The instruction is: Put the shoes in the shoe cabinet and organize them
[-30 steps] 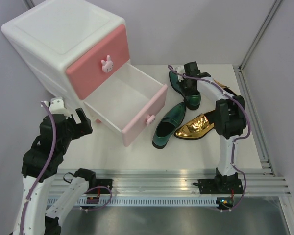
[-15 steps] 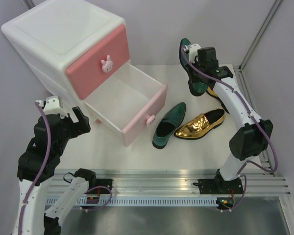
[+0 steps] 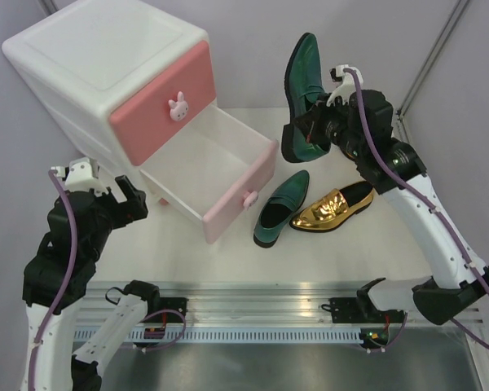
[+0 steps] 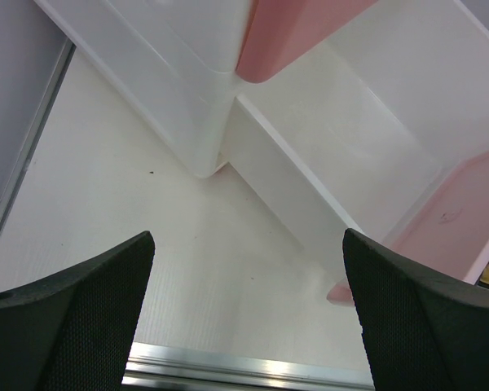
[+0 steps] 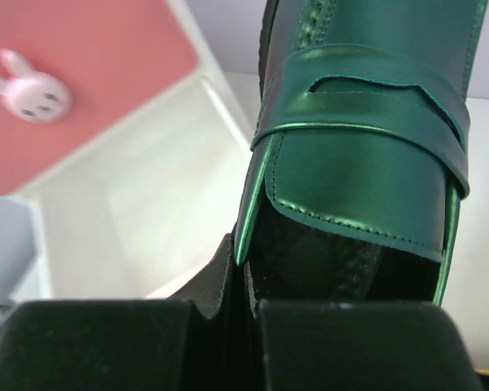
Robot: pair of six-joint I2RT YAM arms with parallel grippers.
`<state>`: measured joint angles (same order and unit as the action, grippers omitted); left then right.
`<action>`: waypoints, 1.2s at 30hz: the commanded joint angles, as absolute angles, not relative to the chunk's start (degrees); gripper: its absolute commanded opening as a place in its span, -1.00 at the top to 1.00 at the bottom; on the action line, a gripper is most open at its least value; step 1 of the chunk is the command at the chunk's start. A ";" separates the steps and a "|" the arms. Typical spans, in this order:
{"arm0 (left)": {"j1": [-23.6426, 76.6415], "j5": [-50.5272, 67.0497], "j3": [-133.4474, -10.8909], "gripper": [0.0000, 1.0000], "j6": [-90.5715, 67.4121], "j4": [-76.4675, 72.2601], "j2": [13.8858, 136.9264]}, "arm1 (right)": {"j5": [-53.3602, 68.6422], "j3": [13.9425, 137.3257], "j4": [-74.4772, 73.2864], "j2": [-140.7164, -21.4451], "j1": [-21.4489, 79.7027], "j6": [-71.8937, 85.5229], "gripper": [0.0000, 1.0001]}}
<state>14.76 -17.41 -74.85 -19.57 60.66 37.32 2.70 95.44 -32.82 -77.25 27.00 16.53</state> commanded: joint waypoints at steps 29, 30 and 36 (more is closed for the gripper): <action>14.94 -17.05 -76.64 -1.00 -16.88 60.20 33.31 | -17.84 98.17 -9.66 -94.83 55.46 43.69 0.99; 14.94 -17.05 -76.55 -0.99 -16.79 60.21 33.05 | -17.67 98.17 -10.45 -95.53 55.37 43.59 0.99; 14.94 -17.31 -75.85 -1.00 -16.44 60.47 32.70 | -16.53 98.43 -16.95 -97.29 55.81 41.32 0.99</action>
<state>14.76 -16.47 -75.16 -18.48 60.93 33.04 -15.57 94.26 -17.08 -97.82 55.29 43.86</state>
